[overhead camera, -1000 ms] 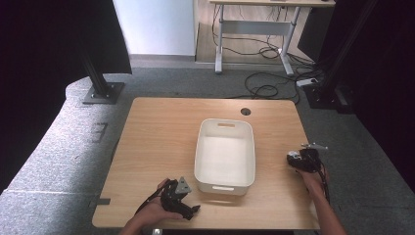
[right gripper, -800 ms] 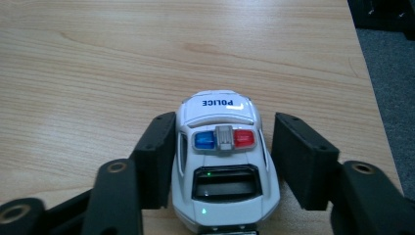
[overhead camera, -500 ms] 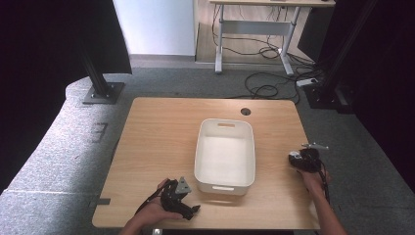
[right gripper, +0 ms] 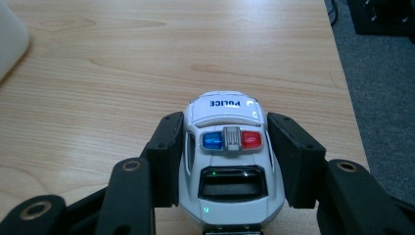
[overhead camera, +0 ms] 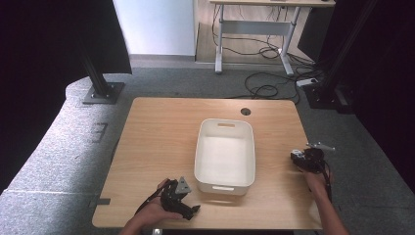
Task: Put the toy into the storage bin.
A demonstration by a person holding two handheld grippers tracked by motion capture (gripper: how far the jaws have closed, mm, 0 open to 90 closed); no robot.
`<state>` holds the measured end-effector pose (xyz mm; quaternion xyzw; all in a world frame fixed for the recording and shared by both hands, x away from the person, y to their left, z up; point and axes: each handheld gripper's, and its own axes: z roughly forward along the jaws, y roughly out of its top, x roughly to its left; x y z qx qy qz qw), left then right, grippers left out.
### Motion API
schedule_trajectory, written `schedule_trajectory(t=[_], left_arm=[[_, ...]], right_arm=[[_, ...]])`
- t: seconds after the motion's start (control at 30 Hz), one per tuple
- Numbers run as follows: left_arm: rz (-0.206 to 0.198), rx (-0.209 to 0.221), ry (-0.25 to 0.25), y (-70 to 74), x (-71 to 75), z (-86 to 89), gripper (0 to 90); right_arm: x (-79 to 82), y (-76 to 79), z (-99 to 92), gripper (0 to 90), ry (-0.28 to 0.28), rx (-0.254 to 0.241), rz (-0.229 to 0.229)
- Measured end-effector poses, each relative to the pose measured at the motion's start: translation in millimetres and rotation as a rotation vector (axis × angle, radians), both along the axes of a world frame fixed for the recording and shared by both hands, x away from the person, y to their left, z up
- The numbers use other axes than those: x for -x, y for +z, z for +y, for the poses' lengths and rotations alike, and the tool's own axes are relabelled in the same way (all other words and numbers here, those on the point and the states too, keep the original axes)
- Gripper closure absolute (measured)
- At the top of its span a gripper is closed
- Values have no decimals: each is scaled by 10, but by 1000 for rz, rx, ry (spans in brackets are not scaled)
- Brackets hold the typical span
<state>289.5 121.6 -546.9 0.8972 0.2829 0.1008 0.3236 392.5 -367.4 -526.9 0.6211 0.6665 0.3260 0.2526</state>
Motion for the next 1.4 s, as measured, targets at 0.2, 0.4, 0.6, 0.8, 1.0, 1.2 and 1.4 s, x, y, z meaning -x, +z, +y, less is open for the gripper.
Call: schedule_trajectory(t=[0.2, 0.4, 0.6, 0.8, 1.0, 1.2, 1.4], left_arm=[[0, 0, 1, 0, 1, 0, 1], [0, 0, 2, 0, 2, -1, 1], [0, 0, 2, 0, 2, -1, 1], [0, 0, 2, 0, 1, -1, 1], [0, -1, 1, 0, 1, -1, 1], [1, -1, 1, 1, 1, -1, 1], [1, -2, 0, 1, 0, -1, 1]], right_arm=[[62, 61, 14, 502, 1, 8, -13], [111, 101, 38, 501, 7, 4, -20], [147, 140, 121, 501, 34, 0, -30], [159, 209, 197, 501, 57, -11, -39], [187, 273, 284, 501, 81, -15, -57], [210, 293, 352, 501, 101, -1, -62], [215, 308, 371, 501, 107, 2, -65]])
